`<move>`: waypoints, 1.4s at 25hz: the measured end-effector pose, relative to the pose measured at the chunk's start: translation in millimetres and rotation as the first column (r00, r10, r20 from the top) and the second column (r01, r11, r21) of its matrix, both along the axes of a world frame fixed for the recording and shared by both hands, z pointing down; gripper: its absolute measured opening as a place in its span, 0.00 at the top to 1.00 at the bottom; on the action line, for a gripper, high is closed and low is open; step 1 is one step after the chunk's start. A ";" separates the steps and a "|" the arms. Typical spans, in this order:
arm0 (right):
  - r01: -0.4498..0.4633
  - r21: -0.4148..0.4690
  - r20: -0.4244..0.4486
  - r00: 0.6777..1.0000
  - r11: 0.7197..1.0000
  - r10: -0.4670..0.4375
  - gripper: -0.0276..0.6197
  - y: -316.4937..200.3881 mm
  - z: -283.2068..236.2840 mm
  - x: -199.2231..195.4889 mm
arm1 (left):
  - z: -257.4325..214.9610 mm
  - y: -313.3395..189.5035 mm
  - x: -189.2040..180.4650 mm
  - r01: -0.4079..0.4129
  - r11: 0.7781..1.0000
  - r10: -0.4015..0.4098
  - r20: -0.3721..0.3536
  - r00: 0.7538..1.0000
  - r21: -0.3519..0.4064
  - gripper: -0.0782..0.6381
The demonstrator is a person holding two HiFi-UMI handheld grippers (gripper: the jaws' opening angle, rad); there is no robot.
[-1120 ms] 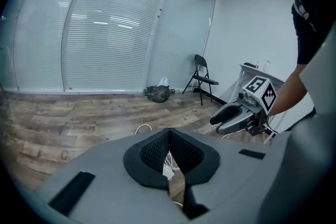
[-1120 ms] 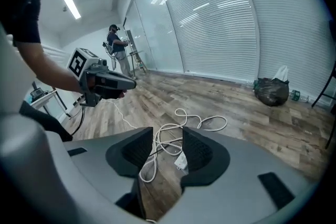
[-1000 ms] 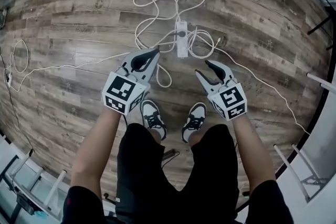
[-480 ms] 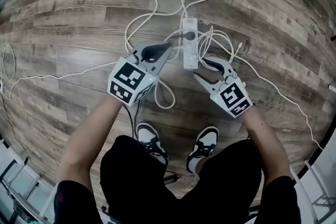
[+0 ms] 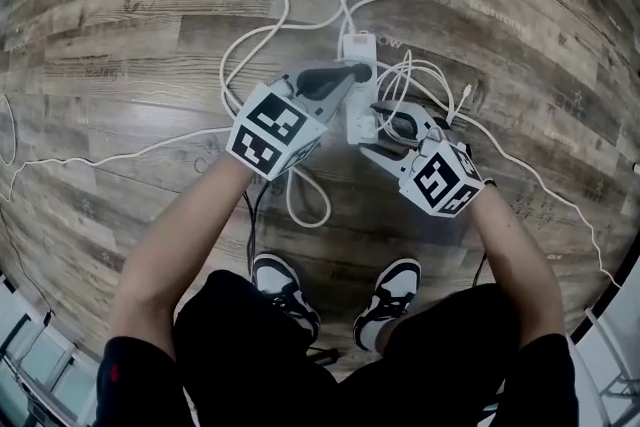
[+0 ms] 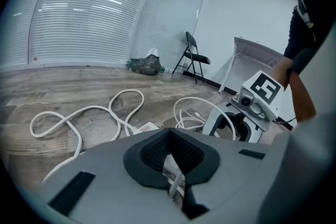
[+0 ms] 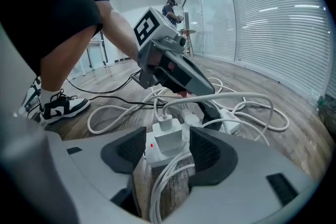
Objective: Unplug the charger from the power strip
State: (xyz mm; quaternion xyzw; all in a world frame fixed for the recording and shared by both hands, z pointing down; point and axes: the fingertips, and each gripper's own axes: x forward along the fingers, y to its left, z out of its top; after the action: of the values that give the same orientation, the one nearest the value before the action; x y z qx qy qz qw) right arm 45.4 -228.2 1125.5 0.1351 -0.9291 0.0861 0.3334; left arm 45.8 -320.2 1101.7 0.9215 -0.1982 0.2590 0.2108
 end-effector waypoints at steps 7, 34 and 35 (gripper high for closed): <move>0.072 0.011 -0.008 0.997 0.997 -0.072 0.58 -1.0 4.4 -1.8 | 19.4 -1.2 5.5 -0.003 0.998 0.005 0.030 1.000 -0.059 0.86; -0.225 0.000 0.234 0.947 0.974 0.219 0.69 -9.2 -209.7 -0.2 | -172.4 10.5 -52.5 0.154 0.987 -0.155 0.012 0.988 0.036 0.86; -0.256 -0.005 0.239 0.938 0.967 0.250 0.69 -6.2 -230.3 2.6 | -193.5 15.5 -56.3 0.170 0.985 -0.171 0.009 0.985 0.032 0.86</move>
State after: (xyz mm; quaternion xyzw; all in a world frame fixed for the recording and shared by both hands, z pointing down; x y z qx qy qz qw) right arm 48.0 -234.5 895.2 0.2463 -0.9382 0.1315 0.2044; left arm -10.5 -304.7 908.2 0.9028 -0.2816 0.2424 0.2167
